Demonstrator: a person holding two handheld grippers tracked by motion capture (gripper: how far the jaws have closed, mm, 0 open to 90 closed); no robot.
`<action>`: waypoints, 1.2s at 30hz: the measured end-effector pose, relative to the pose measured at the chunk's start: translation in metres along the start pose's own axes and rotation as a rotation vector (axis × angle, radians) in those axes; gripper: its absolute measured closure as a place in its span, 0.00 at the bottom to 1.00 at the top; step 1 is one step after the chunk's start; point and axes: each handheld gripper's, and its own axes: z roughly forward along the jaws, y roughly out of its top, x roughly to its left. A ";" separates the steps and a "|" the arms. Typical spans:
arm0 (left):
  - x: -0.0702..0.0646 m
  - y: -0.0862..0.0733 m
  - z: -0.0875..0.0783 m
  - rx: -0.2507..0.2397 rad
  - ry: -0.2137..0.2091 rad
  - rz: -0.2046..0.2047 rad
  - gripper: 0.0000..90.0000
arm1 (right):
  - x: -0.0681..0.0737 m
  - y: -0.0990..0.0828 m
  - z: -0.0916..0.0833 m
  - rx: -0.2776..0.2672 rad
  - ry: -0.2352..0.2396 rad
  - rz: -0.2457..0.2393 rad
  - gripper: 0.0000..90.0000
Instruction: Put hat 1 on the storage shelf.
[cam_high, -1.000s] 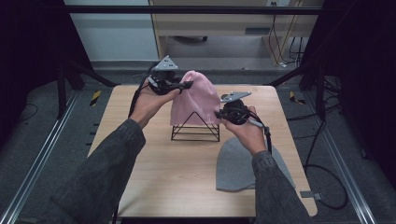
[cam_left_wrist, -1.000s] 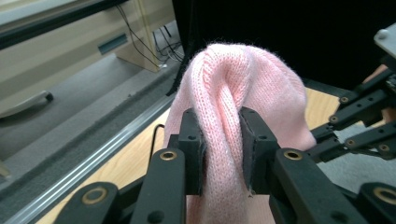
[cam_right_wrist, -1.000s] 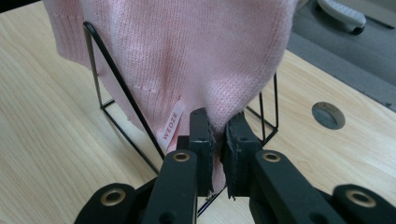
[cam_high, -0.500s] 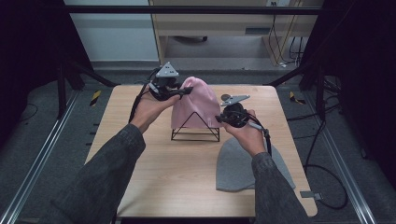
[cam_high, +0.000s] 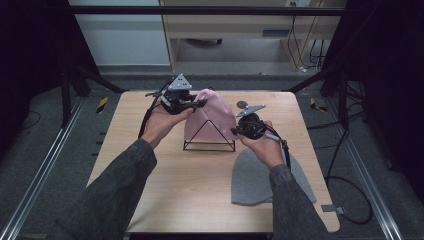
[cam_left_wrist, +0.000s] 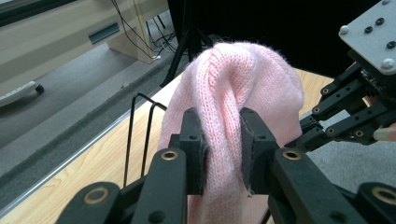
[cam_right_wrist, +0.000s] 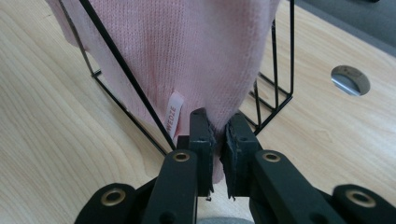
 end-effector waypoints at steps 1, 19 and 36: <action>-0.001 -0.001 0.000 0.001 -0.001 0.002 0.82 | 0.000 -0.001 0.000 0.003 0.003 0.003 0.92; -0.004 -0.010 0.007 0.015 -0.011 -0.024 0.83 | 0.002 -0.007 -0.005 0.047 -0.036 0.014 0.64; -0.004 -0.022 0.008 0.052 -0.058 -0.052 0.81 | -0.016 -0.028 -0.019 0.056 -0.129 0.061 0.55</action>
